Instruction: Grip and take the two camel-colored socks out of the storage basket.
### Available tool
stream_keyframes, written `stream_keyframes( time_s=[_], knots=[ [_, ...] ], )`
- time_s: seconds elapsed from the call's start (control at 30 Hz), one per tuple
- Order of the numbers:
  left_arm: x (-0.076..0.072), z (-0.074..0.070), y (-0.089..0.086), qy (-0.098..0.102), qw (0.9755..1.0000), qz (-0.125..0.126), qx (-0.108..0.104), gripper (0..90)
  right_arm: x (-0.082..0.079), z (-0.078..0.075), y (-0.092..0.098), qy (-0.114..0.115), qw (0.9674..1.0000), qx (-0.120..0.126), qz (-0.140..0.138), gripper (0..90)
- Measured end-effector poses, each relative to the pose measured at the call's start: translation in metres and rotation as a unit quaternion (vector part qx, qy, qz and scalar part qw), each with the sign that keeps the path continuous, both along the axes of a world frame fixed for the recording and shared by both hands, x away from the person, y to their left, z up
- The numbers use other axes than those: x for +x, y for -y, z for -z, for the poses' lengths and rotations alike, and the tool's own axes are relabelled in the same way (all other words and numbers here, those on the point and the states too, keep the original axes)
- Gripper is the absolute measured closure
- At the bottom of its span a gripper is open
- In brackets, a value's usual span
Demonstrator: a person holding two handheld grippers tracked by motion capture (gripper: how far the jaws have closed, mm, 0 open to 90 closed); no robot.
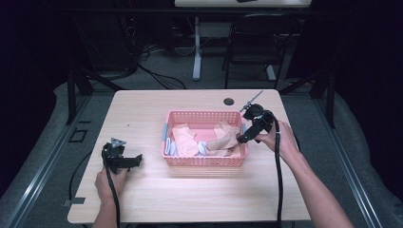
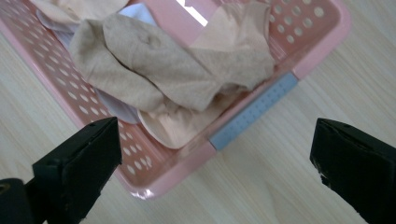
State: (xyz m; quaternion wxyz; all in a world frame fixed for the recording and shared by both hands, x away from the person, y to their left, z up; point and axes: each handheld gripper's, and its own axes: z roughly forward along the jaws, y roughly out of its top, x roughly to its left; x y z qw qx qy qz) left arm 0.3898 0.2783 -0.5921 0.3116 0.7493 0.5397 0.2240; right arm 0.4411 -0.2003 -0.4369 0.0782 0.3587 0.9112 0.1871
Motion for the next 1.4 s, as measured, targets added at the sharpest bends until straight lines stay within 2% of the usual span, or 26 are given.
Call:
stream_keyframes(
  time_s=[0.1, 0.17, 0.2, 0.37, 0.53, 0.63, 0.8, 0.97, 1.1, 1.17, 1.3, 1.4],
  knots=[
    [0.000, 0.000, 0.000, 0.000, 1.0000, 0.000, -0.001, 0.0, 0.005, 0.000, -0.011, -0.004, 0.9999, -0.010, -0.013, 1.6],
    [0.000, 0.000, 0.000, 0.000, 1.0000, 0.000, -0.001, 0.0, 0.006, 0.002, -0.015, -0.002, 0.9999, -0.003, -0.010, 1.6],
    [0.000, 0.000, 0.000, 0.000, 1.0000, 0.000, 0.000, 0.0, 0.010, 0.004, -0.022, -0.006, 0.9998, -0.003, -0.018, 1.7],
    [0.000, 0.000, 0.000, 0.000, 1.0000, 0.000, 0.000, 0.0, 0.016, 0.011, -0.034, -0.018, 0.9993, -0.013, -0.028, 2.0],
    [0.000, 0.000, 0.000, 0.001, 1.0000, 0.000, 0.000, 0.0, 0.024, 0.026, -0.047, -0.029, 0.9988, -0.011, -0.038, 2.3],
    [0.000, 0.000, 0.000, 0.001, 1.0000, 0.000, 0.000, 0.0, 0.026, 0.034, -0.051, -0.031, 0.9988, -0.001, -0.037, 3.3],
    [0.000, 0.000, 0.000, 0.000, 1.0000, 0.004, 0.001, 0.0, 0.029, 0.051, -0.060, -0.036, 0.9987, -0.006, -0.036, 6.8],
    [0.000, 0.000, 0.000, 0.000, 1.0000, 0.004, 0.000, 0.0, 0.032, 0.063, -0.063, -0.043, 0.9986, -0.004, -0.031, 14.8],
    [0.000, 0.000, 0.000, 0.001, 1.0000, 0.004, 0.000, 0.0, 0.035, 0.070, -0.064, -0.050, 0.9983, -0.023, -0.019, 21.3],
    [0.000, 0.000, 0.000, 0.000, 1.0000, 0.004, 0.000, 0.0, 0.036, 0.073, -0.065, -0.054, 0.9981, -0.029, -0.008, 32.4],
    [0.000, 0.000, 0.000, 0.000, 1.0000, 0.004, 0.000, 0.0, 0.037, 0.078, -0.067, -0.063, 0.9969, -0.046, 0.012, 46.6],
    [0.000, 0.000, 0.000, 0.000, 1.0000, 0.004, 0.000, 0.0, 0.038, 0.081, -0.068, -0.060, 0.9963, -0.060, 0.013, 62.4]
  ],
)
